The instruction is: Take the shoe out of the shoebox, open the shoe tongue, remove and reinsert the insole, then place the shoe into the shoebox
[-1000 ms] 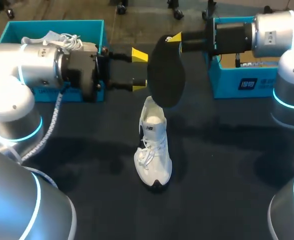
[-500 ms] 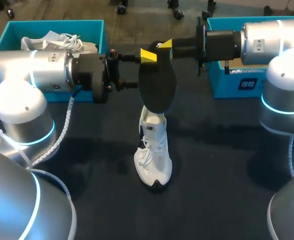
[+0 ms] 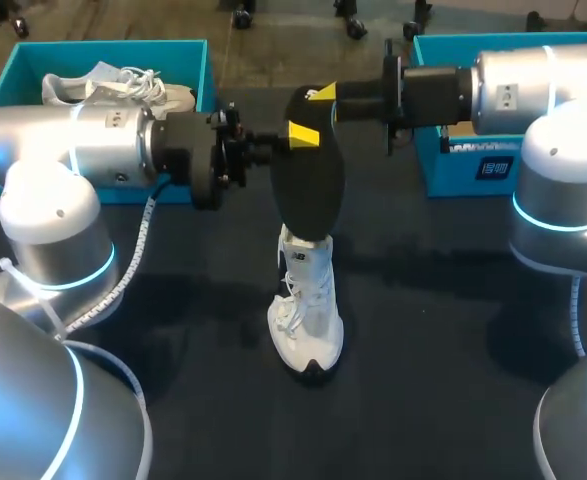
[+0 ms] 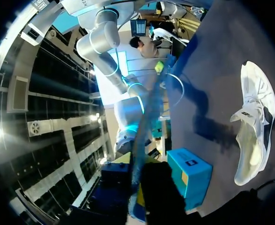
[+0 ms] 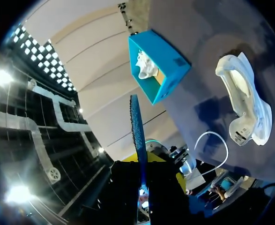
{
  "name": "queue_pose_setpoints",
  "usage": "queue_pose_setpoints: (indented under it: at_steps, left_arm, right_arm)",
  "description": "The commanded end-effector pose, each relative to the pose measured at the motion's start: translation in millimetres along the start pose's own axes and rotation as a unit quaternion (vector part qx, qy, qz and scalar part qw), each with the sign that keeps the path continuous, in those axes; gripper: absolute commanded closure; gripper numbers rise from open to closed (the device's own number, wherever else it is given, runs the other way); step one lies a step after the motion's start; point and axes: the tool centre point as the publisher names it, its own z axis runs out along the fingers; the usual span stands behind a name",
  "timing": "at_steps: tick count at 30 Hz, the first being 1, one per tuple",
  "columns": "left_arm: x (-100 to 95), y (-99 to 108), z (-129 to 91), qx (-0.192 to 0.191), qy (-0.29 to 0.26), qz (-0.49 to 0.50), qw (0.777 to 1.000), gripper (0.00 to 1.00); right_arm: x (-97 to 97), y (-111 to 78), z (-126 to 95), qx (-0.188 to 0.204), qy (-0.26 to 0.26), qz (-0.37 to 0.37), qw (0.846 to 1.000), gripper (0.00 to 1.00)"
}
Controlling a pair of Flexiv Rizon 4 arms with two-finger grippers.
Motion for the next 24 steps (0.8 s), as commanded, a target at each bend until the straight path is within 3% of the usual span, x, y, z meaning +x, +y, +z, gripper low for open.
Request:
queue_pose_setpoints:
  at_steps: [1, 11, 15, 18, 24]
  left_arm:
    - [-1.1, -3, -4, 0.002, -0.002, -0.001, 1.000, 1.00]
    - [-12.1, -14, -19, 0.016, -0.015, -0.021, 1.000, 1.00]
    - [-19.4, -14, -28, 0.014, -0.019, -0.027, 0.999, 1.00]
    - [-23.1, -14, -33, 0.012, -0.021, -0.031, 0.999, 1.00]
    - [-26.0, -15, -42, 0.003, -0.022, -0.034, 0.999, 1.00]
  right_arm:
    - [-2.7, -3.4, 0, -0.012, -0.001, -0.010, 1.000, 0.00]
    - [-3.5, -10.6, -13, -0.020, -0.013, -0.124, 0.992, 0.00]
    - [-6.2, -15.9, -19, -0.013, -0.022, -0.201, 0.979, 0.00]
    - [-9.3, -20.5, -20, -0.016, 0.000, -0.259, 0.966, 0.00]
    - [-15.5, -25.9, -29, -0.014, 0.029, -0.304, 0.952, 0.00]
